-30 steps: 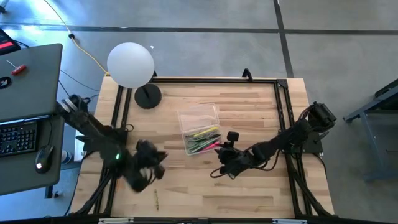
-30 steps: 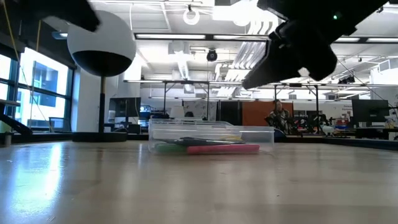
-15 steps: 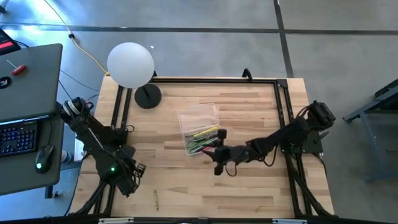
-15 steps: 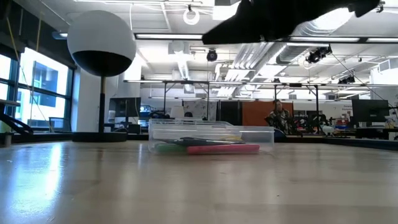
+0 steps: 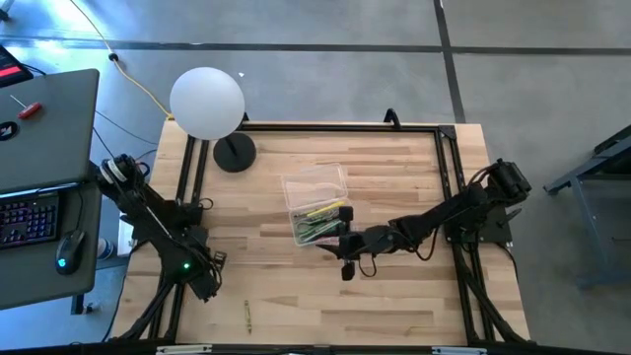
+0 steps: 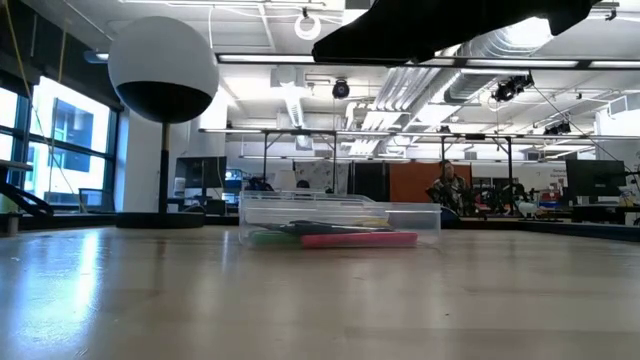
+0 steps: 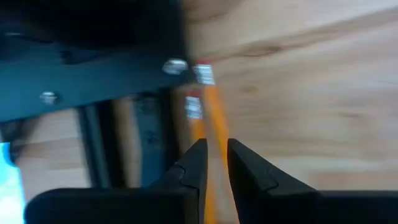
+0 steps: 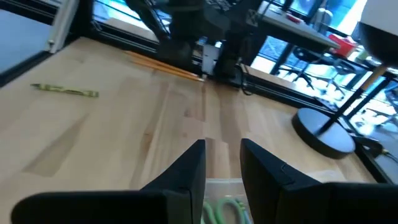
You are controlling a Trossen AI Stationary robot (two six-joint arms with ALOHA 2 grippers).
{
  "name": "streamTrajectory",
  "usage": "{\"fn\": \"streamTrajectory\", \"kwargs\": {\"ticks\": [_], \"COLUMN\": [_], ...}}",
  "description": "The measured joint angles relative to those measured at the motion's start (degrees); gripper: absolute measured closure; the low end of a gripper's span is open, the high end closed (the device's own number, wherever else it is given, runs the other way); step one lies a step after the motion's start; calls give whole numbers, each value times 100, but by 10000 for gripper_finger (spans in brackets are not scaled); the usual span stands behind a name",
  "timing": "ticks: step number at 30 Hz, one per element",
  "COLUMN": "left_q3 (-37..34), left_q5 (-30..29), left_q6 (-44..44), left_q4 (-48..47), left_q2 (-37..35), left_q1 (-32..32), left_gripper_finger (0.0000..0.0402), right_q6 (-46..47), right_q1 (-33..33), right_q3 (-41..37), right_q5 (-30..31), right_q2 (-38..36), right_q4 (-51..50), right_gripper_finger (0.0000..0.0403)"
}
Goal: Pick & place school supplies into a supply box
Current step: Put the yellow pencil into the transparent supply box
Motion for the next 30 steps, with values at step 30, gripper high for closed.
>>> {"fn": "streamTrajectory", "kwargs": {"ticks": [30], "left_q3": [-597], "left_q5": [-348], "left_q6": [-139], "left_q4": [1347], "left_q2": [3], "left_q1": [-1], "left_gripper_finger": [309], "right_q6": [249], "right_q1": [-2], "right_q3": [2], "right_q5": [-106], "right_q2": [2], "right_q4": [-98], "right_gripper_finger": [324]}}
